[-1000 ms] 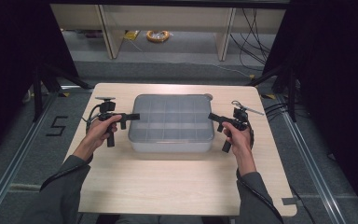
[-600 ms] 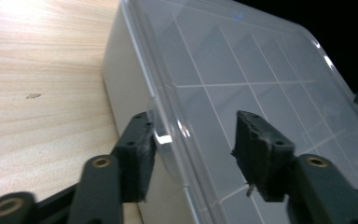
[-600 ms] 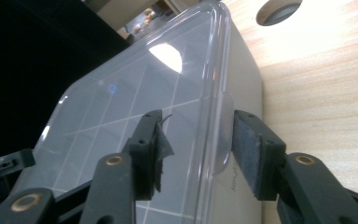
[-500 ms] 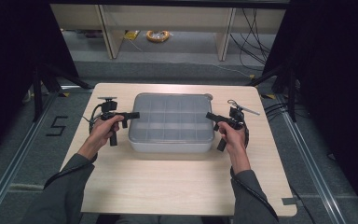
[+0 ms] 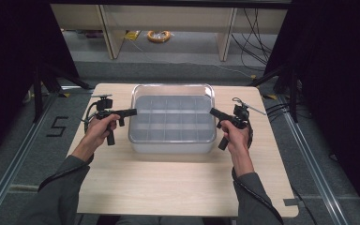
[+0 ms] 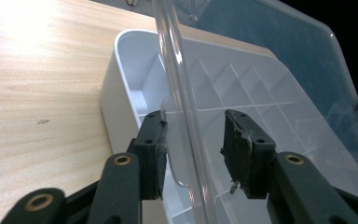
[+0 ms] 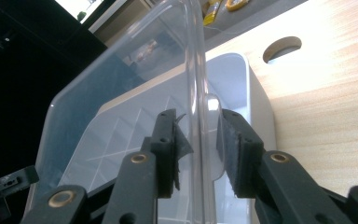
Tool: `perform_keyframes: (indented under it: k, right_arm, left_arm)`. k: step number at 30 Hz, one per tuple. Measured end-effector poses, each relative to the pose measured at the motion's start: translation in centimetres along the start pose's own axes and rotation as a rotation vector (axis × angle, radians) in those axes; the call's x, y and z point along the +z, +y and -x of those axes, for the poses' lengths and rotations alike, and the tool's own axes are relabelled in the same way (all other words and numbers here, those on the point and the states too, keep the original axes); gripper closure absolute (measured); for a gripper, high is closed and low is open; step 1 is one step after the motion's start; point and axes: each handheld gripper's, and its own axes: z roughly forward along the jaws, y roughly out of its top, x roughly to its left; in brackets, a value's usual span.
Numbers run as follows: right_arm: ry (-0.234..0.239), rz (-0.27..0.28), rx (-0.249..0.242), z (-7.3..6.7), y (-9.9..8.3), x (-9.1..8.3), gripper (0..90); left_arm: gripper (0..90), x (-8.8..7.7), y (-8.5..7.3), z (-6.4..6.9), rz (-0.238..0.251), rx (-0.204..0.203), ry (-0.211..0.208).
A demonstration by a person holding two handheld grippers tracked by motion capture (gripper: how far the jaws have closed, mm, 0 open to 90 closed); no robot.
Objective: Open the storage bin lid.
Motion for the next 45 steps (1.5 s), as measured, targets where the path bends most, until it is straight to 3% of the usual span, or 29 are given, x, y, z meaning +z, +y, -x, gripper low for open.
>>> perform_keyframes:
  k: [4, 5, 7, 9, 10, 14, 15, 16, 18, 21, 22, 24, 26, 32, 33, 34, 37, 38, 39, 41, 45]
  right_arm:
    - [0.019, 0.027, -0.013, -0.2, 0.1, -0.5, 69.1]
    - [0.032, 0.023, 0.018, -0.7, 0.2, -1.0, 69.1]
    - [0.044, 0.056, -0.02, -0.9, 0.3, -1.3, 69.5]
    - [0.057, 0.055, -0.022, -1.4, 0.4, -1.8, 69.5]
    - [0.053, 0.063, -0.056, -1.5, 0.5, -2.0, 69.4]
    - [0.06, 0.078, -0.063, -2.2, 0.1, -2.8, 69.5]
    - [0.073, 0.067, -0.051, -2.3, -0.4, -3.3, 69.7]
    - [0.074, 0.079, -0.085, -2.1, -0.5, -3.3, 69.6]
    - [0.08, 0.076, -0.085, -2.2, -1.0, -3.8, 69.6]
    - [0.088, 0.065, -0.091, -2.1, -1.8, -4.3, 69.6]
    - [0.092, 0.058, -0.067, -2.2, -2.0, -4.5, 69.6]
    - [0.085, 0.056, -0.066, -2.2, -2.5, -4.9, 69.7]
    - [0.09, 0.069, -0.109, -2.0, -2.9, -5.1, 70.0]
    - [0.085, 0.062, -0.1, -2.1, -3.9, -5.7, 69.8]
    - [0.083, 0.066, -0.126, -1.9, -4.0, -5.8, 69.7]
    - [0.085, 0.057, -0.093, -2.1, -4.3, -5.9, 69.7]
    - [0.086, 0.071, -0.146, -2.0, -4.6, -6.3, 69.5]
    - [0.086, 0.071, -0.146, -2.0, -4.6, -6.3, 69.5]
    - [0.097, 0.06, -0.102, -2.1, -5.0, -6.5, 69.1]
    - [0.092, 0.061, -0.14, -1.9, -5.4, -6.6, 68.8]
    - [0.072, 0.043, -0.127, -1.4, -6.1, -6.7, 68.8]
  left_arm:
    - [62.0, -0.9, 0.3, 0.6, 0.017, 0.007, -0.002]
    - [62.3, -1.4, 0.5, 1.1, 0.03, 0.015, -0.01]
    - [62.4, -1.9, 0.8, 1.3, 0.039, 0.026, -0.01]
    - [62.7, -2.4, 1.0, 1.6, 0.048, 0.026, -0.017]
    - [62.7, -2.7, 1.0, 1.7, 0.046, 0.037, -0.02]
    - [62.2, -3.6, 0.8, 2.2, 0.06, 0.043, -0.023]
    - [62.6, -4.3, 0.4, 2.3, 0.066, 0.047, -0.03]
    - [62.9, -4.6, 0.1, 2.5, 0.068, 0.054, -0.032]
    - [62.8, -5.0, -0.6, 2.5, 0.054, 0.072, -0.034]
    - [63.3, -5.3, -1.5, 2.3, 0.046, 0.062, -0.044]
    - [63.4, -5.3, -1.5, 2.3, 0.046, 0.062, -0.044]
    - [63.0, -5.3, -2.4, 2.2, 0.043, 0.068, -0.048]
    - [61.8, -5.2, -2.8, 2.2, 0.035, 0.092, -0.034]
    - [63.1, -5.3, -3.7, 1.9, 0.035, 0.074, -0.046]
    - [63.2, -5.5, -3.8, 2.0, 0.033, 0.078, -0.044]
    - [63.2, -5.6, -3.9, 2.0, 0.034, 0.083, -0.044]
    - [63.4, -6.3, -4.3, 2.3, 0.049, 0.089, -0.049]
    - [63.6, -6.3, -4.3, 2.3, 0.049, 0.089, -0.049]
    - [63.8, -6.6, -4.8, 2.4, 0.059, 0.086, -0.059]
    - [63.6, -6.7, -5.4, 2.4, 0.06, 0.084, -0.054]
    - [63.6, -6.7, -6.2, 2.3, 0.039, 0.085, -0.059]
